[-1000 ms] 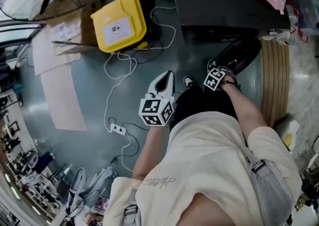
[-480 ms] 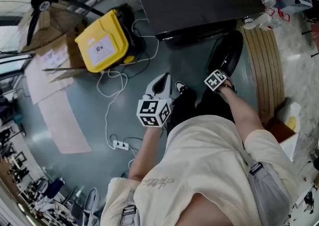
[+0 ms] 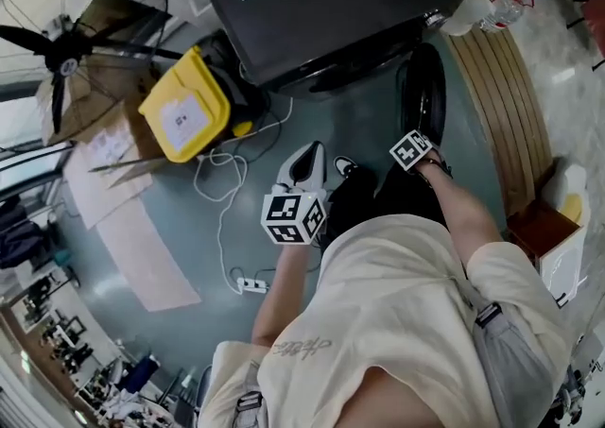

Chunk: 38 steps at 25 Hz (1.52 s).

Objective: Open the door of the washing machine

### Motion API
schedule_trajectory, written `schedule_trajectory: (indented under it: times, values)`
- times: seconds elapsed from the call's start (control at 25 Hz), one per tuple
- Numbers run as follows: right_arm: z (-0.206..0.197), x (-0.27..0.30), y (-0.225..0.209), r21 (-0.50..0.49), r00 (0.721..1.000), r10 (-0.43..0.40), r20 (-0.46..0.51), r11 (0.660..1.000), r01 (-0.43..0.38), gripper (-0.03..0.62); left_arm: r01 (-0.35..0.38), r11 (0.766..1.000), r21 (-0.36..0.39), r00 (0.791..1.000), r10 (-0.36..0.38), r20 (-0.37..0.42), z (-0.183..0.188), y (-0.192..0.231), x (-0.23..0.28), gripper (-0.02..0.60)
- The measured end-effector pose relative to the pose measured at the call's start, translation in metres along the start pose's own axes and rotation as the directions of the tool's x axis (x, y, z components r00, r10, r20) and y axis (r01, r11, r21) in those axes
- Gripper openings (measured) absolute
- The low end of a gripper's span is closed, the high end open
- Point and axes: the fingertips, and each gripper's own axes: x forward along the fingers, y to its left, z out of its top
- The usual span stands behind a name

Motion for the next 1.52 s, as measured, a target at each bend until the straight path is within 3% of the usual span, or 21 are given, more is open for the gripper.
schedule_trajectory:
  times: [0.48, 0.92, 1.16, 1.32, 1.52]
  values:
    - [-0.047, -0.022, -0.064, 0.181, 0.998, -0.011, 0.065, 0.983, -0.001, 0.067, 0.049, 0.996, 0.075, 0.998, -0.047, -0.028, 0.027, -0.061, 0.05, 0.017]
    - [-0.083, -0.039, -0.118, 0.207, 0.995, -0.026, 0.099, 0.978, 0.004, 0.066, 0.064, 0.992, 0.107, 0.998, -0.061, -0.033, 0.03, -0.114, 0.086, 0.017]
    - [-0.101, -0.049, -0.147, 0.195, 0.993, -0.03, 0.112, 0.981, 0.008, 0.035, 0.076, 0.991, 0.11, 0.997, -0.074, -0.027, 0.031, -0.145, 0.107, 0.017]
    - [-0.13, -0.058, -0.165, 0.23, 0.999, -0.036, 0.029, 0.973, 0.028, 0.007, 0.075, 0.99, 0.12, 0.997, -0.073, -0.025, 0.032, -0.158, 0.117, 0.017]
    - [-0.123, -0.061, -0.186, 0.17, 0.993, -0.054, 0.101, 0.985, 0.036, 0.002, 0.072, 0.989, 0.13, 0.997, -0.069, -0.023, 0.037, -0.17, 0.129, 0.018]
